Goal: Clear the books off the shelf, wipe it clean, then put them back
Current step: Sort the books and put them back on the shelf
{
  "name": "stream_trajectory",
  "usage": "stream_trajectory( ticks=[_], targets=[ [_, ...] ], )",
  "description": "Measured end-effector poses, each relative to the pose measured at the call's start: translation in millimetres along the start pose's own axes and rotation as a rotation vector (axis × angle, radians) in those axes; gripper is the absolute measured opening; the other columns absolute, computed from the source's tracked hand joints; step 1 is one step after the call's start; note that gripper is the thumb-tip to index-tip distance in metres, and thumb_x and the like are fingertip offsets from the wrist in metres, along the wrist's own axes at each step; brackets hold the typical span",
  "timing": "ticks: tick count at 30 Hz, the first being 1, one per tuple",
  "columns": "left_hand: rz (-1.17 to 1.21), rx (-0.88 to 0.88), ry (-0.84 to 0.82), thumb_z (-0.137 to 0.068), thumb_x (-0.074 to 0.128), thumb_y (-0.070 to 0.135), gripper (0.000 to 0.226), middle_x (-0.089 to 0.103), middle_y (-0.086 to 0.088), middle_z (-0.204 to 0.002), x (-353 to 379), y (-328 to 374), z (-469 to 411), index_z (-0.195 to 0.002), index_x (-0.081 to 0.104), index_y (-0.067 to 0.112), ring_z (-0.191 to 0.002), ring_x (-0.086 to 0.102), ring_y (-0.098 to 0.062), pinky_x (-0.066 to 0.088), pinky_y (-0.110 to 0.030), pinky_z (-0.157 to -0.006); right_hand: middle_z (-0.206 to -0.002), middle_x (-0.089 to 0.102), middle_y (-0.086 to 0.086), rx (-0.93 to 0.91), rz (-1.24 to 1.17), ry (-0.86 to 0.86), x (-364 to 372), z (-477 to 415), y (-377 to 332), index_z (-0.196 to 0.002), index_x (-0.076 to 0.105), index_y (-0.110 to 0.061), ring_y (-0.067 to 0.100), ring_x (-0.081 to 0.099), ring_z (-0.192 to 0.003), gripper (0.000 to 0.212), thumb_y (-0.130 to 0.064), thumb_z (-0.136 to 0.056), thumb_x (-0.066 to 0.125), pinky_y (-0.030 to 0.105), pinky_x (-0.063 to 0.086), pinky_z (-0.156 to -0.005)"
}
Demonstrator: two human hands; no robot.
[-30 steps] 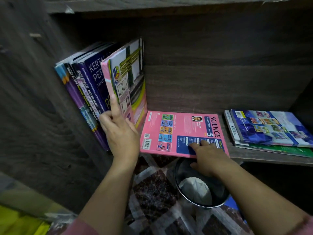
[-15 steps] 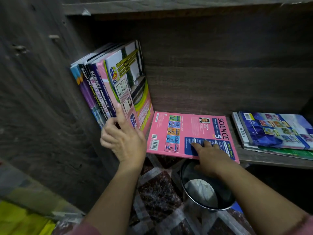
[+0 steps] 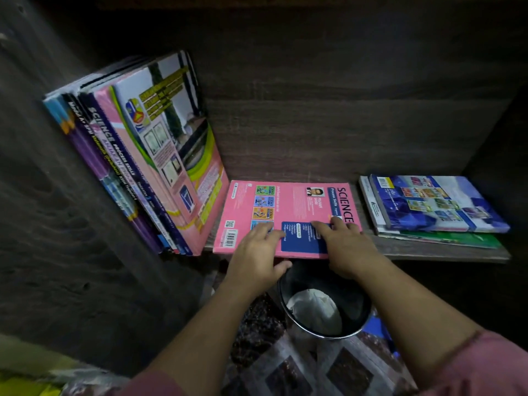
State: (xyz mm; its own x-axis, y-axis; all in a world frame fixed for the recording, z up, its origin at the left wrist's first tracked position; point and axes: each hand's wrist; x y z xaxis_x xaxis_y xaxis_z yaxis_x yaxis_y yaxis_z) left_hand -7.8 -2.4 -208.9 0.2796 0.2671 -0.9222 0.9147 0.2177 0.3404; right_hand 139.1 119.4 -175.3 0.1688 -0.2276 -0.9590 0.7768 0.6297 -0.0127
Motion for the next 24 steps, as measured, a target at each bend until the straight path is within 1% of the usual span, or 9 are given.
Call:
stream_trajectory(
  ticks=[6,8,11,14,16,18,19,21,24],
  targets=[
    [-0.088,0.036,0.046,-0.09,0.061,0.035,0.065,0.033,-0.004,-0.154,5.0,11.5,-7.9,-0.148,0.034,0.021,-0.142,0.028,-0.021,0.015,-0.033,-0.119,-0.152,0.033,0.001,-0.072,-0.016,0.104,-10.4,6.4,3.4,-0.148,0.028,-0.036,0.029,0.034,-0.137,0.058,-0.025,-0.094,0.048,0.047,0.026,-0.113],
    [-0.1,0.047,0.087,-0.09,0.061,0.033,0.058,0.044,-0.005,-0.147,6.3,13.2,-11.7,-0.144,0.042,0.019,-0.137,0.037,-0.024,0.022,-0.036,-0.117,-0.147,0.042,-0.006,-0.118,0.019,0.214,-17.1,10.7,4.0,-0.144,0.036,-0.04,0.023,0.04,-0.133,0.051,-0.029,-0.095,0.046,0.044,0.025,-0.111],
    [-0.029,-0.054,0.195,-0.09,0.064,0.026,0.049,0.06,-0.004,-0.13,0.4,13.1,-17.2,-0.136,0.052,0.019,-0.119,0.055,-0.026,0.038,-0.035,-0.102,-0.135,0.055,-0.01,-0.172,0.073,0.428,-23.1,14.3,4.4,-0.134,0.05,-0.039,0.019,0.048,-0.124,0.041,-0.029,-0.095,0.046,0.041,0.022,-0.11],
    [0.009,-0.177,0.203,-0.093,0.057,0.016,0.048,0.062,-0.003,-0.13,-7.6,9.0,-21.3,-0.139,0.05,0.025,-0.115,0.056,-0.027,0.04,-0.033,-0.1,-0.122,0.065,-0.003,-0.162,-0.008,0.644,-27.6,15.2,6.5,-0.118,0.065,-0.029,0.024,0.055,-0.114,0.033,-0.031,-0.085,0.065,0.043,0.026,-0.106],
    [0.062,-0.16,0.246,-0.091,0.056,0.008,0.045,0.064,-0.006,-0.126,-9.6,8.4,-19.6,-0.135,0.056,0.021,-0.114,0.058,-0.028,0.041,-0.035,-0.101,-0.131,0.06,0.004,-0.123,-0.163,0.799,-31.7,18.3,7.1,-0.129,0.058,-0.026,0.028,0.054,-0.118,0.059,-0.024,-0.073,0.076,0.047,0.033,-0.103],
    [0.161,-0.156,0.369,-0.086,0.056,0.001,0.048,0.067,-0.007,-0.122,-11.8,7.5,-16.4,-0.13,0.061,0.018,-0.111,0.062,-0.027,0.044,-0.041,-0.101,-0.144,0.045,0.006,-0.049,-0.433,0.892,-39.9,25.0,5.9,-0.149,0.031,-0.029,0.027,0.044,-0.129,0.089,-0.016,-0.073,0.075,0.047,0.037,-0.104],
    [0.197,-0.17,0.434,-0.084,0.056,-0.002,0.049,0.068,-0.008,-0.12,-12.6,6.1,-14.8,-0.129,0.062,0.017,-0.109,0.063,-0.026,0.045,-0.042,-0.1,-0.147,0.04,0.007,-0.009,-0.565,0.915,-44.2,28.3,5.9,-0.153,0.02,-0.029,0.026,0.041,-0.131,0.096,-0.013,-0.074,0.074,0.047,0.038,-0.104],
    [0.266,-0.201,0.553,-0.084,0.055,-0.004,0.048,0.07,-0.009,-0.113,-16.3,3.6,-11.4,-0.127,0.063,0.015,-0.1,0.066,-0.027,0.048,-0.036,-0.095,-0.149,0.035,0.007,0.083,-0.729,0.842,-46.4,28.4,9.9,-0.154,0.01,-0.03,0.026,0.039,-0.133,0.098,-0.014,-0.08,0.072,0.045,0.038,-0.103],
    [0.34,-0.199,0.697,-0.086,0.055,-0.003,0.048,0.071,-0.011,-0.106,-27.8,-0.1,-5.6,-0.132,0.059,0.011,-0.09,0.065,-0.024,0.044,-0.023,-0.083,-0.145,0.043,0.009,0.13,-0.672,0.584,-36.9,22.1,13.9,-0.15,0.023,-0.031,0.029,0.046,-0.128,0.081,-0.023,-0.084,0.069,0.041,0.041,-0.101]
  ],
)
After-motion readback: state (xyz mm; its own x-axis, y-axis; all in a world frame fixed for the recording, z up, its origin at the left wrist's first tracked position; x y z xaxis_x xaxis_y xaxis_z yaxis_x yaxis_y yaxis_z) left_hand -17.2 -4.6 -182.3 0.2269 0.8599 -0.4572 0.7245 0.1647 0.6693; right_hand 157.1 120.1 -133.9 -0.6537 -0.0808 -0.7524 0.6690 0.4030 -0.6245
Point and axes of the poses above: each hand's wrist, its own z-axis away from the middle knuckle, its own x-axis out of the palm, y = z × x
